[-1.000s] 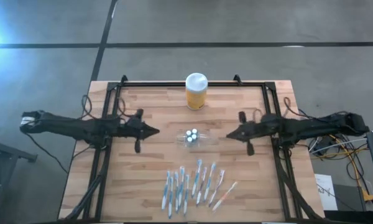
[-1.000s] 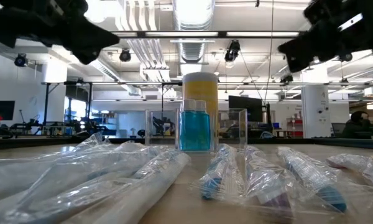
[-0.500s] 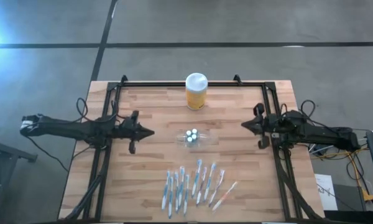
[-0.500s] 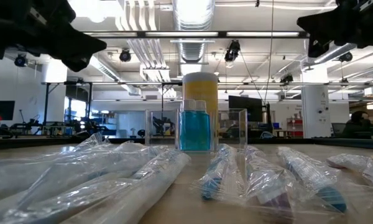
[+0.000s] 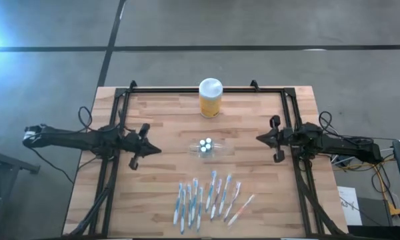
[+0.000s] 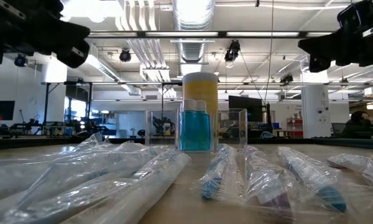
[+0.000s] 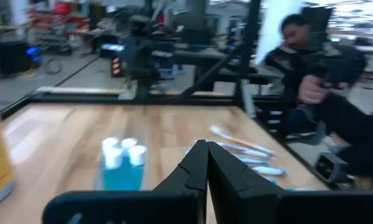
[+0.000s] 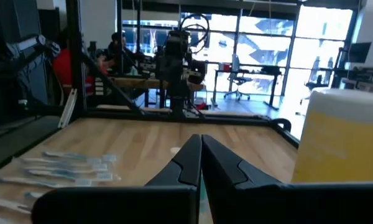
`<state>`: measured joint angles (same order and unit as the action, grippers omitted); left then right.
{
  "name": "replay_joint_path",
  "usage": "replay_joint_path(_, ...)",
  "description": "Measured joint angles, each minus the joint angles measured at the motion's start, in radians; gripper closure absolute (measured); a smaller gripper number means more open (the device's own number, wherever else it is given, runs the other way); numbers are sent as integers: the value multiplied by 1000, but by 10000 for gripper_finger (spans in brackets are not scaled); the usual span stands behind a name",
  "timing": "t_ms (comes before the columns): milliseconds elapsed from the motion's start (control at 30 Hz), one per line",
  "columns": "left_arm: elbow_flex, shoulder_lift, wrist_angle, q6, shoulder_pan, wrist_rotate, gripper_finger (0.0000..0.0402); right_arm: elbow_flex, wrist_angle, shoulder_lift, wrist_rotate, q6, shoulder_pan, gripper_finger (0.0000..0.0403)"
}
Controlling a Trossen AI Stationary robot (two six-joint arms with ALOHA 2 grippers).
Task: Pick & Place toothbrushing station
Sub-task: Put the blue toothbrush into the transparent organizer
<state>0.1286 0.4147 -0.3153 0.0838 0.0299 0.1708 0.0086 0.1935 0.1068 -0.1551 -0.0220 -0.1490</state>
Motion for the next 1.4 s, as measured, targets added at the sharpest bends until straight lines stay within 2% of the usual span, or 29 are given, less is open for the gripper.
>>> replay_joint_path(300, 0, -31, -19, -25, 0, -22, 393, 0, 4, -1, 0, -39, 0, 394)
replay_joint_path(367, -1, -21, -17, 36, 0, -91, 394, 0, 5, -1, 0, -42, 0, 394)
replay_joint_path(467, 15, 12, 70, 196, -5, -276, 397, 0, 5, -1, 0, -47, 0, 394)
replay_joint_path(500, 34, 31, 115, 234, -6, -301, 398, 0, 5, -1, 0, -42, 0, 394)
replay_joint_path(667, 145, 133, 266, 426, 20, -302, 398, 0, 19, -1, 13, -13, 0, 394)
replay_joint_path(767, 196, 214, 294, 470, 82, -339, 398, 0, 30, -2, 72, 1, 0, 394)
replay_joint_path(833, 254, 272, 294, 490, 147, -404, 398, 0, 27, -1, 78, 19, 0, 394)
replay_joint_path(900, 336, 337, 330, 504, 226, -493, 399, 0, 17, -2, 70, 20, 0, 394)
replay_joint_path(967, 439, 420, 446, 544, 309, -618, 399, 0, -10, -2, 68, 30, 0, 394)
replay_joint_path(1067, 583, 572, 666, 728, 421, -803, 399, 0, -31, -1, 72, 25, 0, 394)
replay_joint_path(1167, 693, 730, 781, 887, 495, -787, 397, 0, -29, -2, 72, 23, 0, 394)
replay_joint_path(1400, 895, 1042, 812, 1072, 629, -758, 384, 0, -9, -2, 77, 19, 0, 394)
